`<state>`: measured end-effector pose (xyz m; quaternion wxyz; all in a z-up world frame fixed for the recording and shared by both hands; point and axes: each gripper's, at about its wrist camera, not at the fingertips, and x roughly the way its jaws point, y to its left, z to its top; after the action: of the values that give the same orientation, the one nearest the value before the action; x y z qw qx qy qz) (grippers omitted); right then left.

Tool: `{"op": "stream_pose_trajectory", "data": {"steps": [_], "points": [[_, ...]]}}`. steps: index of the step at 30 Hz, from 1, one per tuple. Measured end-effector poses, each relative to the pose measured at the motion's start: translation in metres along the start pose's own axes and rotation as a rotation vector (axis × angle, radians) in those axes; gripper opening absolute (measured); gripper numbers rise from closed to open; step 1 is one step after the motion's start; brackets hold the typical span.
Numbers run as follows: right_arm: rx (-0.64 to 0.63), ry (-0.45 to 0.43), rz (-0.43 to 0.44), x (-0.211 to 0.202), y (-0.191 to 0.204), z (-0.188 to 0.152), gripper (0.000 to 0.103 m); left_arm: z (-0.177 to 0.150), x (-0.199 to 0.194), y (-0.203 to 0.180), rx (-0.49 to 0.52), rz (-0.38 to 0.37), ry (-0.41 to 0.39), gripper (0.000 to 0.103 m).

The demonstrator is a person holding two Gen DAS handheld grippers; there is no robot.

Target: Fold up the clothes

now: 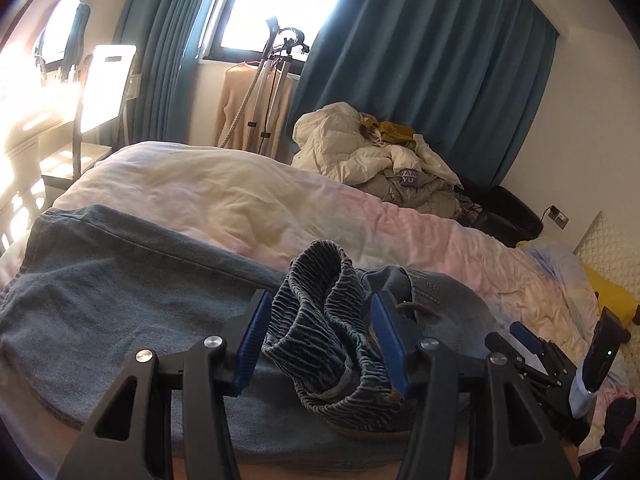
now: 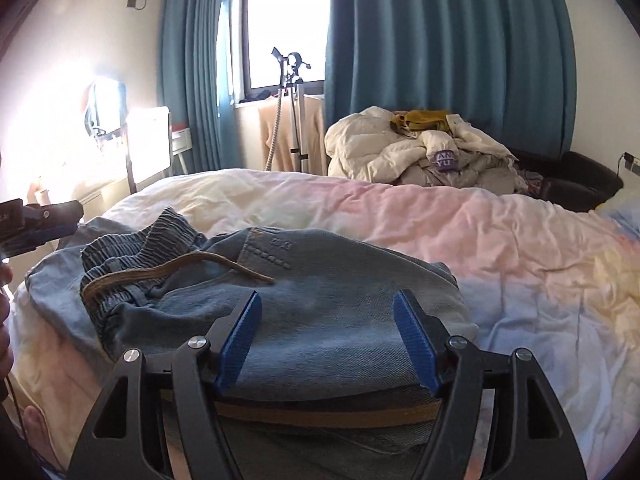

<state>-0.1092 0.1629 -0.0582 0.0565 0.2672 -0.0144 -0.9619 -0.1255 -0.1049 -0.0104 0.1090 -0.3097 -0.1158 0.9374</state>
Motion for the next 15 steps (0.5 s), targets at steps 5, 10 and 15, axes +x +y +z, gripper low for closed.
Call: {"op": "stream_pose_trajectory", "data": {"steps": [5,10,15], "points": [[0.094,0.122,0.036,0.031,-0.019,-0.021,0.069,-0.015,0.032,-0.013,0.076,0.145,0.100,0.054],[0.101,0.136,0.049,0.041,-0.022,-0.030,0.070,-0.024,0.050,-0.002,0.049,0.219,0.162,0.054],[0.106,0.120,0.063,0.041,-0.025,-0.032,0.071,-0.026,0.042,0.003,0.002,0.216,0.154,0.054]]}}
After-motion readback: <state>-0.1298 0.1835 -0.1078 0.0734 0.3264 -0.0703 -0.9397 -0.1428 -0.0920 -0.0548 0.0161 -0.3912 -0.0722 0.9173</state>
